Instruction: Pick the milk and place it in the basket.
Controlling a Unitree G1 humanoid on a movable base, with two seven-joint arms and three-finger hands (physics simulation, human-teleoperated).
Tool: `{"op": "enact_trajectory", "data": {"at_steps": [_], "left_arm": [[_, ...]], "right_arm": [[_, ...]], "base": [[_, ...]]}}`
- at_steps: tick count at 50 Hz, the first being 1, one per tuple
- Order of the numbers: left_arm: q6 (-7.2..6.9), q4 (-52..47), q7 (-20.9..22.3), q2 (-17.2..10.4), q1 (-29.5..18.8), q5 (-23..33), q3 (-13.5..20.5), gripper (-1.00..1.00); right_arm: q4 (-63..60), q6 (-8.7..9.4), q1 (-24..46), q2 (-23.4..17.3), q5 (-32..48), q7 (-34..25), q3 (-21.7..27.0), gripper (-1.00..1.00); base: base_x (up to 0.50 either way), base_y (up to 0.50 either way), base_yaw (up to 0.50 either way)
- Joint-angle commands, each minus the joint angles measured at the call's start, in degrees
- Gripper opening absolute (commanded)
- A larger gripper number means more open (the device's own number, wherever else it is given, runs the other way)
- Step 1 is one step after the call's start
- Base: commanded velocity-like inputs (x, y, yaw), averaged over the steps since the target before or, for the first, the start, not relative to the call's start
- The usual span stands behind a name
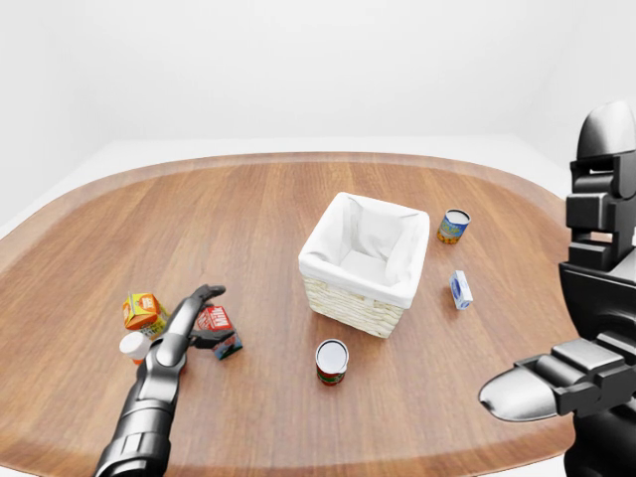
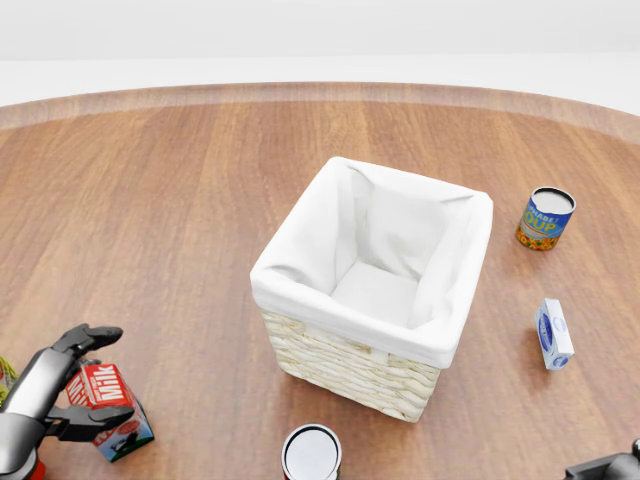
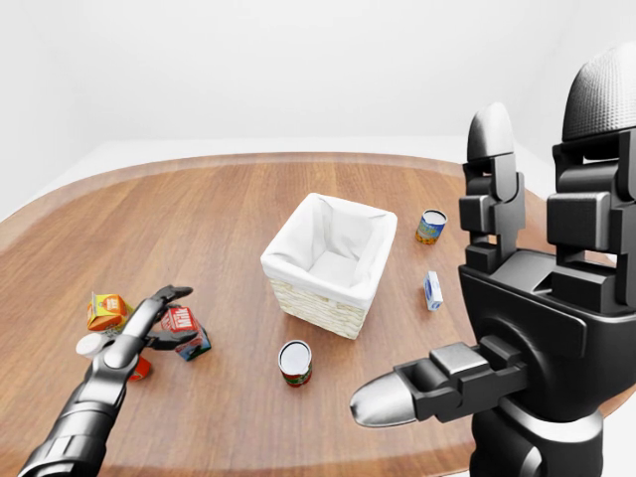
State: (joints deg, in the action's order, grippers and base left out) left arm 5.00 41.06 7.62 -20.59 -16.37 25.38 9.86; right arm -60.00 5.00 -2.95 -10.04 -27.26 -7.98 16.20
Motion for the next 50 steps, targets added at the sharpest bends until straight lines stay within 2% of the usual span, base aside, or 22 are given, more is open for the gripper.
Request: {"op": "enact_trajectory", "data": {"at_steps": [1, 16, 28, 35, 47, 50], "left_arm": [[0.00, 1.6, 2.1, 0.1, -0.7, -2.6, -0.2, -1.00], [0.00, 2.9, 1.0, 0.3, -1.2, -2.1, -0.8, -1.00], [0.00, -3.1, 1.6, -0.1, -2.0, -2.3, 0.1, -1.00], [0.00, -7.7, 3.1, -0.2, -1.5, -2.6, 0.9, -1.00], [0.00, -19.6, 8.3, -0.5, -1.3, -1.9, 2.8, -1.00], [-1.18, -22.3, 9.6, -0.6, -1.5, -1.9, 3.3, -1.00]], "right_arm": [[0.0, 0.00, 0.6, 0.3, -0.1, 0.2, 0.5, 1.00], [0.0, 0.00, 0.3, 0.1, -0.2, 0.2, 0.5, 1.00], [0.0, 0.00, 0.1, -0.1, -0.3, 0.2, 0.3, 1.00], [0.0, 0.00, 0.0, 0.2, 0.2, -0.2, 0.1, 1.00], [0.0, 0.00, 0.0, 0.3, 0.2, -0.3, 0.3, 1.00], [0.0, 0.00, 0.0, 0.4, 0.4, -0.4, 0.2, 1.00]], "base": [[0.00, 0.00, 0.00], [0.00, 0.00, 0.00], [0.00, 0.00, 0.00], [0.00, 0.00, 0.00], [0.00, 0.00, 0.00], [0.00, 0.00, 0.00]]}}
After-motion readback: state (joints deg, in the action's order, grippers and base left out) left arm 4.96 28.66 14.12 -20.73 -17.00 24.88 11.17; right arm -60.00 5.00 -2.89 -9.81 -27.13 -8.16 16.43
